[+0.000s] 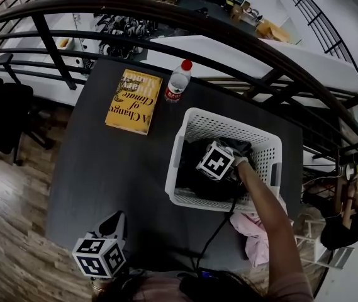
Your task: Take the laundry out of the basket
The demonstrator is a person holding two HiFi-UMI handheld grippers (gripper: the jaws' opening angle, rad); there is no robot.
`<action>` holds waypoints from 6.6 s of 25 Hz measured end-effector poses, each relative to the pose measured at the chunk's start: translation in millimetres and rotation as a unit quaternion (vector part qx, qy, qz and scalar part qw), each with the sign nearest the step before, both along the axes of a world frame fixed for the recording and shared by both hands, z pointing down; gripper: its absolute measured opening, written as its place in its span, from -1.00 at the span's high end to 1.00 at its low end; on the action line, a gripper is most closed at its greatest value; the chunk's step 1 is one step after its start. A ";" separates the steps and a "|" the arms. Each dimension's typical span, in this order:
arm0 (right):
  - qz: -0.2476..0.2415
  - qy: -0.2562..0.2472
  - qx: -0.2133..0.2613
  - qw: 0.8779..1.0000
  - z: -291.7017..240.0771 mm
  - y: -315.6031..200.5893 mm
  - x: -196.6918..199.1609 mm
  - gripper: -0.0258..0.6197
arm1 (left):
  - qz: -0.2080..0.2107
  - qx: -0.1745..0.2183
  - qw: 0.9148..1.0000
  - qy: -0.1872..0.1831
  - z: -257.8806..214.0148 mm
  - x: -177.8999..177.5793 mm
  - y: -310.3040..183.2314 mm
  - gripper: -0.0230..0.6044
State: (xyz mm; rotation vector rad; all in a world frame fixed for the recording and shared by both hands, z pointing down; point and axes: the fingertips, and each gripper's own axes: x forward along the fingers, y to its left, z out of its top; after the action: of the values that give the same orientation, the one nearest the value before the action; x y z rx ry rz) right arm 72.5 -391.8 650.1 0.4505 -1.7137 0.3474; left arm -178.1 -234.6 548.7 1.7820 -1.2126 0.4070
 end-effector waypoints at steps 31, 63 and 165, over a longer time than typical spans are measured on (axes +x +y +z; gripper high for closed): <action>0.061 -0.027 0.127 0.990 -72.1 18.5 3.4 0.61 | 0.030 0.023 0.999 0.016 -18.1 6.9 10.9 0.94; 0.184 -0.147 0.317 0.919 -253.7 50.3 49.7 0.63 | 0.114 0.092 0.989 0.011 -71.0 61.5 51.2 0.94; 0.306 -0.217 0.367 0.852 -251.3 434.4 117.8 0.63 | 0.214 0.124 0.968 0.032 -79.3 179.9 345.2 0.94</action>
State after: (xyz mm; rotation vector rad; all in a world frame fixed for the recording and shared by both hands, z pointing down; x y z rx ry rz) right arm 190.3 42.5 398.8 1.6049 -2.0827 0.2374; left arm 1.8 110.7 469.4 2.2643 -0.8552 0.4528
